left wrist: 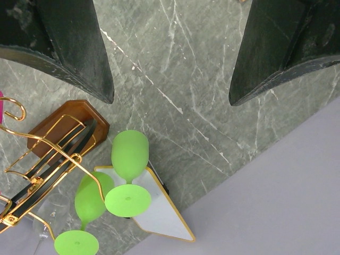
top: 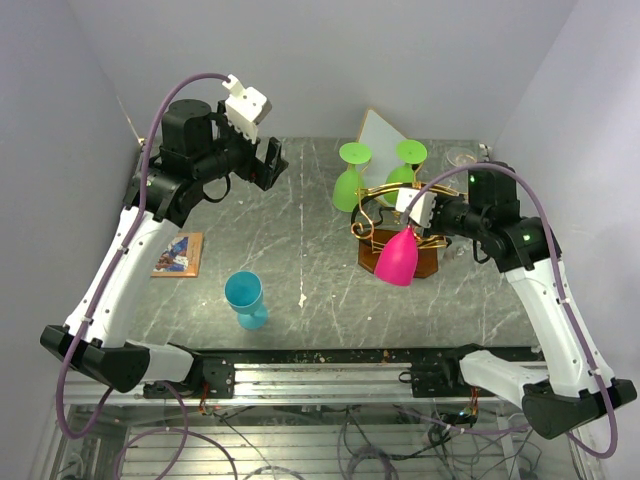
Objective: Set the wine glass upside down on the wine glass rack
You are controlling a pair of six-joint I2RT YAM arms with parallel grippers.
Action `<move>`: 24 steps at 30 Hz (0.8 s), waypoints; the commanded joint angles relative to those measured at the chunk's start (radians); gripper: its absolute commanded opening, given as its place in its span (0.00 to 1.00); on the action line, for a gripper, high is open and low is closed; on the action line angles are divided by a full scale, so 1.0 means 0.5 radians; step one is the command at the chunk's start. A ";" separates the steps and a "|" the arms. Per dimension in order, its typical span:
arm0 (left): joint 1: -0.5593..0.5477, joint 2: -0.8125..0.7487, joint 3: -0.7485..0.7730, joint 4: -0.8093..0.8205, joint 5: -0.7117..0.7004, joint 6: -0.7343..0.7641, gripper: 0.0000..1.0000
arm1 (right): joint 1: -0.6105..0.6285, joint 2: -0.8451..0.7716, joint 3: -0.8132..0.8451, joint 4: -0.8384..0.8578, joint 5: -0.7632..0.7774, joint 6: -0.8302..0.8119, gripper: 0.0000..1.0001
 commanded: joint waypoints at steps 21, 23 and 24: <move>0.004 -0.064 -0.022 0.028 -0.027 0.055 0.99 | 0.005 -0.106 -0.079 0.060 0.272 -0.092 0.00; 0.004 -0.064 -0.027 0.028 -0.030 0.058 0.99 | 0.007 -0.109 -0.085 0.054 0.273 -0.098 0.00; 0.004 -0.064 -0.030 0.030 -0.033 0.058 0.99 | 0.006 -0.108 -0.084 0.054 0.276 -0.099 0.00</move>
